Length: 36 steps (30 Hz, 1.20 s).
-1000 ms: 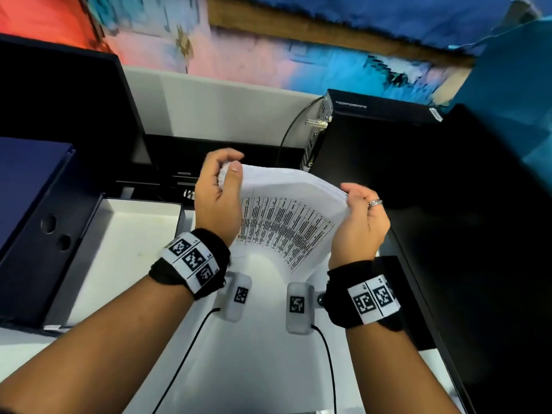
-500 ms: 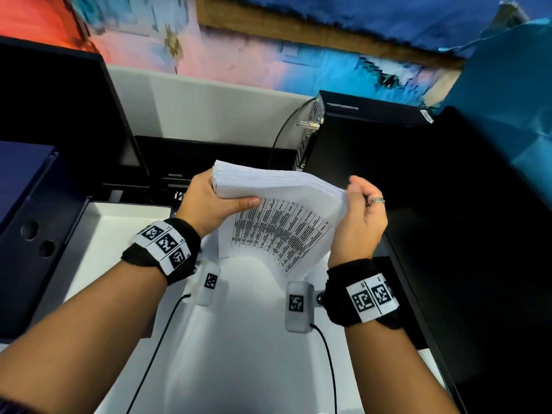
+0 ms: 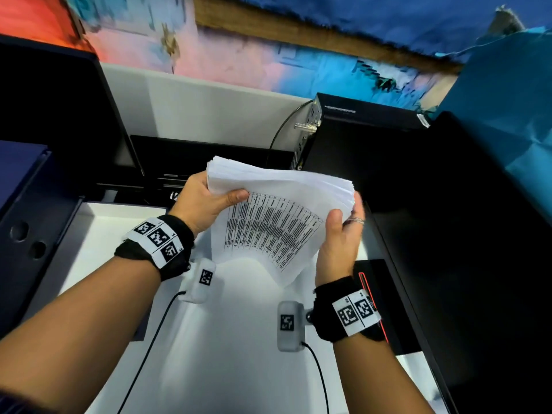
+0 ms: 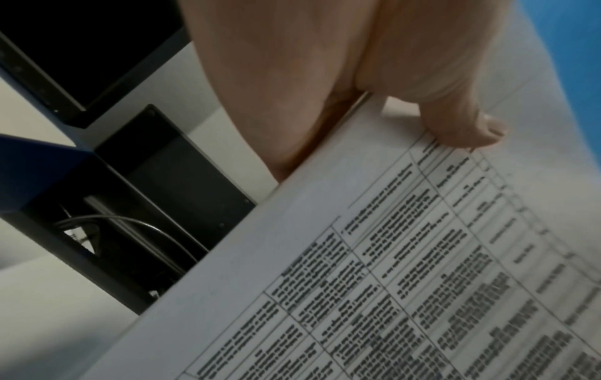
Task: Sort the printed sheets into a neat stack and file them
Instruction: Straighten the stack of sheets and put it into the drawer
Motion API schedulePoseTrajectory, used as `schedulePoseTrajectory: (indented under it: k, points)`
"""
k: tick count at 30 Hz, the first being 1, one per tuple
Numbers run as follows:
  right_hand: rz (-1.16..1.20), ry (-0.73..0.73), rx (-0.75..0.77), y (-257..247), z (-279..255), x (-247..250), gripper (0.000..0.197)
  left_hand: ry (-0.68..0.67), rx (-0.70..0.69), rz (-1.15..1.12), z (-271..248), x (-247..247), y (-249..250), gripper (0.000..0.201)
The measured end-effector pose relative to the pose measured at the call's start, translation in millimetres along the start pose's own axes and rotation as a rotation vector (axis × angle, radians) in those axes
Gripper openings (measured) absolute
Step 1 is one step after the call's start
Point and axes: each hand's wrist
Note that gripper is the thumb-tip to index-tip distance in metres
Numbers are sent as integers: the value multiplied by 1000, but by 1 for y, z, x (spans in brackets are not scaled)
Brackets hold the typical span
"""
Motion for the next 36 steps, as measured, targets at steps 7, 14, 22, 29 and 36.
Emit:
schedulePoseTrajectory:
  k: [7,14,22,29,36]
  points:
    - [-117,-121,-118,15,20,7,98,0,-10,33,1,1,0,38]
    - [-167,-97,78,-1,25,4,31,70,-75,25,-2,-4,11,52]
    - [-117,-187,-62,17,8,11,32,85,-12,-2,-40,-4,-10,132]
    - [-90,-190,-16,14,12,8,33,29,-32,-22,-39,-1,-2,133]
    - [-103,-226,3,18,21,12,27,0,-8,105,-17,9,-4,144]
Point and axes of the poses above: each hand's wrist, its own z-axis towards the middle knuckle, its own x-axis out of the back of the hand, y = z × x
